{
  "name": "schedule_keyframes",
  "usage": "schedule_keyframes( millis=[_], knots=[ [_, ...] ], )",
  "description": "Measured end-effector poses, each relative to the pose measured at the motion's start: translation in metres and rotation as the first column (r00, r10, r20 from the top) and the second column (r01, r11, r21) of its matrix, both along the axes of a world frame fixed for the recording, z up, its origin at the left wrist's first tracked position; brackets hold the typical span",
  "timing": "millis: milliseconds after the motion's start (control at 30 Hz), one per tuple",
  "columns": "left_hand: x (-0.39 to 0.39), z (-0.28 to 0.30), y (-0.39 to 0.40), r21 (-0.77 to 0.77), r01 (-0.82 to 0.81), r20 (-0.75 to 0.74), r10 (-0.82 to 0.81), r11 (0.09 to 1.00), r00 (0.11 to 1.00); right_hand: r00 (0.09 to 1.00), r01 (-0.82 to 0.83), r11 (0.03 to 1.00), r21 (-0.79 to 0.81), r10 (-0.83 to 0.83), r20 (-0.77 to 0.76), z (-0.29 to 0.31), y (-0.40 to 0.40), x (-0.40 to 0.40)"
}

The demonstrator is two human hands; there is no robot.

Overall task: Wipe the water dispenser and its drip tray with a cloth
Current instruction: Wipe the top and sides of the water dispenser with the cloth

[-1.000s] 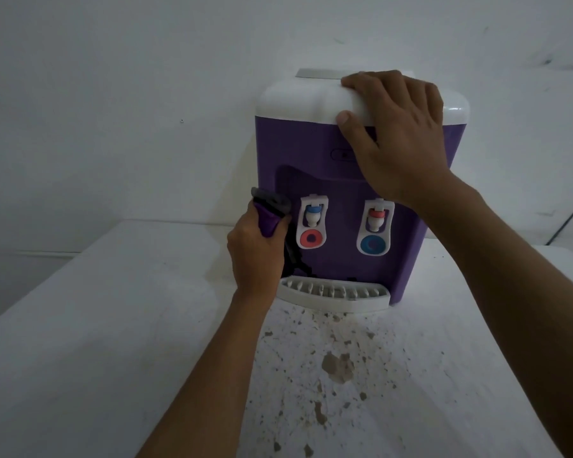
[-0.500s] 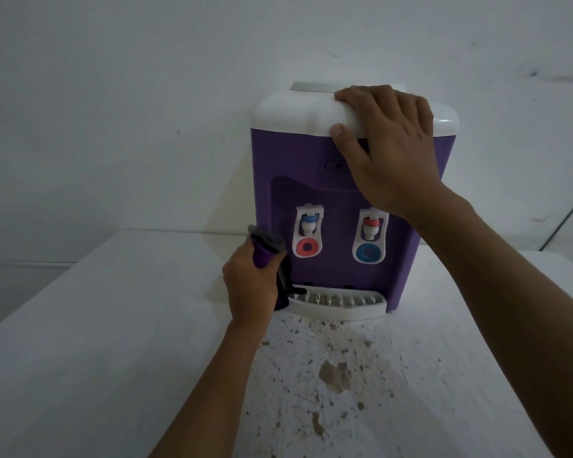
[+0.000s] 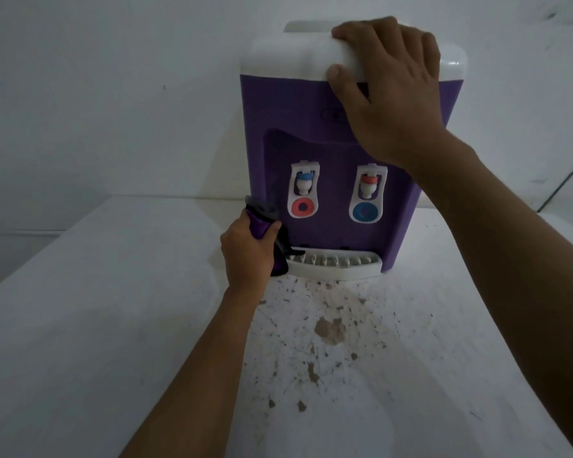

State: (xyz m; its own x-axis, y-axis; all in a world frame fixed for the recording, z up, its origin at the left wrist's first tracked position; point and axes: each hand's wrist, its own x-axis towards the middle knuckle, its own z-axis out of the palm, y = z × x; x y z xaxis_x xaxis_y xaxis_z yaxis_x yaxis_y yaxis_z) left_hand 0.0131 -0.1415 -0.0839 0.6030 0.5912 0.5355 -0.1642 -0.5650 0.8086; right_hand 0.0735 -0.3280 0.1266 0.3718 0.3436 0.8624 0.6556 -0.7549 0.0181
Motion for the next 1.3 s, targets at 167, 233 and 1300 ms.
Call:
schedule_keyframes(
  millis=[167, 233, 1300],
  knots=[
    [-0.004, -0.002, 0.002, -0.024, 0.035, -0.052, -0.037, 0.999, 0.998, 1.0, 0.012, 1.0, 0.006, -0.012, -0.012, -0.001, 0.0, -0.001],
    [-0.005, 0.003, 0.002, -0.007, 0.033, -0.036, -0.033, 0.999, 0.999, 1.0, 0.018, 1.0, -0.003, -0.018, -0.015, -0.001, -0.001, -0.002],
    [0.002, 0.038, -0.007, 0.069, -0.037, 0.191, 0.023, 0.997, 0.981, 0.997, 0.077, 0.997, -0.029, -0.078, -0.025, -0.001, -0.001, -0.006]
  ],
)
